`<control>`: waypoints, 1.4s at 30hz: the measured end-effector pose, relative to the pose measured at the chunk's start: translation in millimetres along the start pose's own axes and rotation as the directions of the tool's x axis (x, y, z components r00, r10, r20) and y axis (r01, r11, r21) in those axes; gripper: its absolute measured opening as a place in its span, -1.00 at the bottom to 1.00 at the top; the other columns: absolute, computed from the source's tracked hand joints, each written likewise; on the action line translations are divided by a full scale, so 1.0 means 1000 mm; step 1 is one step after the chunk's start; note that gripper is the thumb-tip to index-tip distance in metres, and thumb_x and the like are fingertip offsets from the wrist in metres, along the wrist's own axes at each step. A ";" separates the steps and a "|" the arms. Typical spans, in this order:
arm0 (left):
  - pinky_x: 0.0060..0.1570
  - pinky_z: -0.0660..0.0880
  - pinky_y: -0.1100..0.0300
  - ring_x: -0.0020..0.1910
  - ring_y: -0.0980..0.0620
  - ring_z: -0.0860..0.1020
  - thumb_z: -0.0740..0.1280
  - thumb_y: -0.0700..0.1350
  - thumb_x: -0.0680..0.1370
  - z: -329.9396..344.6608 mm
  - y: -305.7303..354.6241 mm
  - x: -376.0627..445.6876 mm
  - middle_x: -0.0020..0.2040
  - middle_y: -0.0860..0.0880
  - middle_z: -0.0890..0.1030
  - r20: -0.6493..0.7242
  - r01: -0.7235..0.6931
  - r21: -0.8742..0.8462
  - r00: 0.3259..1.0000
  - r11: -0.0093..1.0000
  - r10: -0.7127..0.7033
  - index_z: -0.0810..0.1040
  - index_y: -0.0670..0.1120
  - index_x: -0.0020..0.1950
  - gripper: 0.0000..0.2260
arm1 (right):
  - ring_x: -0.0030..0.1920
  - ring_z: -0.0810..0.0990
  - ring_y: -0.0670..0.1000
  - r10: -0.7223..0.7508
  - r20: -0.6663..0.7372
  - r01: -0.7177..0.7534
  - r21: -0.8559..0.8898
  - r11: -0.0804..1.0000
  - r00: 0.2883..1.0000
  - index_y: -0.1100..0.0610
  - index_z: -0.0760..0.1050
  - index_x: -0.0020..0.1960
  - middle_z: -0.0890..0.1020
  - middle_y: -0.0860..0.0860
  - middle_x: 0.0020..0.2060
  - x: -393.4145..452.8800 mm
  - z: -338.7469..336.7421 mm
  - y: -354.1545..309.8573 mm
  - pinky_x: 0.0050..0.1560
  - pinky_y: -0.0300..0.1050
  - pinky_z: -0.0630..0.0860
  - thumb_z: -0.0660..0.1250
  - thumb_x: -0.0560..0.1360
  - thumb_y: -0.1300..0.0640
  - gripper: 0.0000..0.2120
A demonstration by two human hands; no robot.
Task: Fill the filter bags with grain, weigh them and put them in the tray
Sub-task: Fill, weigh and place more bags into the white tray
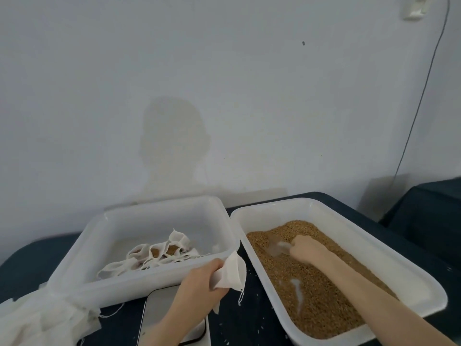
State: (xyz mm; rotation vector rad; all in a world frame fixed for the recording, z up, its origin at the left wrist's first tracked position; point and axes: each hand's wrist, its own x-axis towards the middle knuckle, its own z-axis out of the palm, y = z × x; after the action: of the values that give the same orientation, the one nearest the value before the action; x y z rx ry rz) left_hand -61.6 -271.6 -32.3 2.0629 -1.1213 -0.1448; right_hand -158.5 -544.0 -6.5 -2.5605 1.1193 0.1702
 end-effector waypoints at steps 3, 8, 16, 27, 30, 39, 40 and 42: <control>-0.25 0.47 0.32 -0.20 0.27 0.53 0.23 0.25 0.36 -0.002 -0.003 -0.002 -0.20 0.28 0.56 -0.021 -0.007 -0.013 1.000 1.000 0.007 0.47 0.23 -0.12 -0.82 | -0.35 0.46 -0.06 -0.012 0.019 0.011 0.049 0.999 1.000 0.26 0.52 0.17 0.55 0.03 -0.18 0.008 0.000 -0.006 -0.37 -0.27 0.35 0.14 0.60 0.16 -0.73; -0.20 0.49 0.25 -0.19 0.23 0.54 0.28 0.16 0.41 -0.005 -0.007 -0.006 -0.20 0.25 0.58 -0.021 0.001 -0.011 1.000 1.000 -0.001 0.48 0.21 -0.10 -0.89 | -0.39 0.34 -0.13 -0.062 0.107 0.043 0.166 0.985 0.992 0.19 0.45 0.10 0.46 -0.04 -0.27 0.004 0.001 0.009 -0.38 -0.33 0.28 0.17 0.59 0.23 -0.87; -0.21 0.46 0.29 -0.19 0.26 0.53 0.28 0.16 0.40 -0.010 -0.009 -0.010 -0.20 0.27 0.57 -0.016 0.012 -0.025 1.000 1.000 -0.013 0.48 0.23 -0.11 -0.90 | -0.46 0.30 -0.16 -0.192 0.174 0.106 0.411 0.906 0.966 0.16 0.44 0.15 0.46 -0.03 -0.26 -0.005 -0.001 0.035 -0.49 -0.37 0.26 0.23 0.58 0.23 -0.85; -0.17 0.48 0.37 -0.14 0.29 0.54 0.38 -0.01 0.45 -0.016 -0.016 -0.013 -0.15 0.31 0.58 0.004 0.087 -0.045 0.996 0.995 -0.087 0.48 0.25 -0.04 -0.83 | -0.49 0.44 -0.14 -0.268 0.007 0.212 0.592 0.777 0.963 0.14 0.53 0.14 0.54 -0.04 -0.41 -0.018 -0.014 0.053 -0.44 -0.33 0.37 0.28 0.54 0.30 -0.79; -0.20 0.42 0.45 -0.17 0.33 0.52 0.38 -0.04 0.47 -0.020 -0.014 -0.014 -0.17 0.36 0.56 -0.008 0.068 -0.053 0.998 0.996 -0.069 0.48 0.22 -0.06 -0.83 | -0.53 0.39 -0.16 -0.354 0.025 0.272 0.591 0.759 0.935 0.09 0.52 0.17 0.54 -0.09 -0.47 -0.029 -0.020 0.055 -0.52 -0.35 0.31 0.28 0.55 0.27 -0.78; -0.20 0.48 0.40 -0.14 0.28 0.54 0.40 0.04 0.46 -0.036 -0.015 -0.019 -0.13 0.22 0.61 -0.010 0.111 -0.063 0.994 0.992 -0.112 0.44 0.28 -0.01 -0.80 | -0.47 0.39 -0.09 -0.602 0.109 0.407 0.640 0.652 0.791 -0.15 0.62 0.13 0.53 0.02 -0.37 -0.061 -0.044 0.046 -0.49 -0.30 0.32 0.35 0.50 0.22 -0.67; -0.18 0.48 0.37 -0.14 0.27 0.55 0.40 0.06 0.46 -0.037 -0.016 -0.020 -0.11 0.21 0.61 -0.014 0.116 -0.051 0.993 0.992 -0.117 0.43 0.29 -0.02 -0.80 | -0.47 0.40 -0.10 -0.624 0.133 0.415 0.639 0.648 0.770 -0.18 0.63 0.11 0.55 0.00 -0.36 -0.065 -0.045 0.042 -0.49 -0.31 0.33 0.36 0.46 0.20 -0.66; -0.17 0.49 0.34 -0.14 0.29 0.54 0.39 0.10 0.44 -0.039 -0.019 -0.022 -0.11 0.21 0.60 -0.018 0.118 -0.025 0.993 0.993 -0.118 0.43 0.29 -0.02 -0.80 | -0.47 0.41 -0.12 -0.658 0.186 0.433 0.619 0.655 0.730 -0.19 0.63 0.10 0.58 -0.05 -0.34 -0.070 -0.046 0.032 -0.48 -0.33 0.34 0.35 0.40 0.17 -0.64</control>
State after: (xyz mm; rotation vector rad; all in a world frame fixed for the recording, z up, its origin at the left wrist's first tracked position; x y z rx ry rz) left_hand -45.1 -226.6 -23.3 2.1050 -0.9815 -0.1952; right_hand -230.2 -532.4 45.5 -2.0821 0.1332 0.1752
